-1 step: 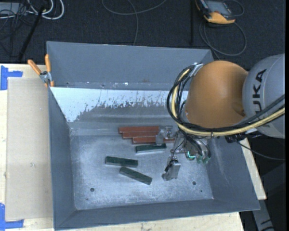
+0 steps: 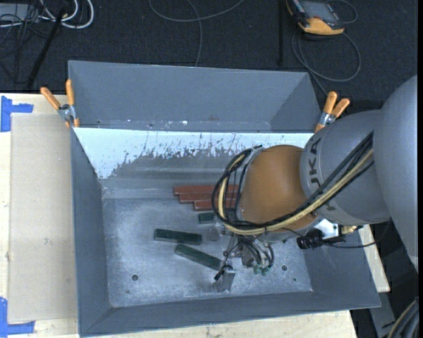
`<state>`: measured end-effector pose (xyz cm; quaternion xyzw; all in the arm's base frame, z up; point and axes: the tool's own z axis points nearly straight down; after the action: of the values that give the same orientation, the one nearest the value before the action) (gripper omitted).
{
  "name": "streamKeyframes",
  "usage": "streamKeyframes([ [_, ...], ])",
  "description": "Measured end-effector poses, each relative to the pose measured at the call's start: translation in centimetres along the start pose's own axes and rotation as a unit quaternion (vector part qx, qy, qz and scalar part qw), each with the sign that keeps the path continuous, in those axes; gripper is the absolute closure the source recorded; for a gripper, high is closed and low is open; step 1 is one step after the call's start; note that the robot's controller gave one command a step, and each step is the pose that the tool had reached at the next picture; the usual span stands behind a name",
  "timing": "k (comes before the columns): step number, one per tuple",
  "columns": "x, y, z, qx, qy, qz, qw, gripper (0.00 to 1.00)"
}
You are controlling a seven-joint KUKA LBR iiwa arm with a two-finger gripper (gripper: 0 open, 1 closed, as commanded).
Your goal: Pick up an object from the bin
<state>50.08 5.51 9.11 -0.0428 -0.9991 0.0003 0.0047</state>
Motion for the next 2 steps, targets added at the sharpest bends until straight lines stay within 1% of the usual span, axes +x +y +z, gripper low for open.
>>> streamKeyframes([
  [1, 1.17, 1.16, 2.22, 0.000, -0.0036, -0.065, 0.9979, 0.00],
  [2, 1.17, 1.12, 2.20, 0.000, -0.0035, -0.063, 0.9980, 1.00],
])
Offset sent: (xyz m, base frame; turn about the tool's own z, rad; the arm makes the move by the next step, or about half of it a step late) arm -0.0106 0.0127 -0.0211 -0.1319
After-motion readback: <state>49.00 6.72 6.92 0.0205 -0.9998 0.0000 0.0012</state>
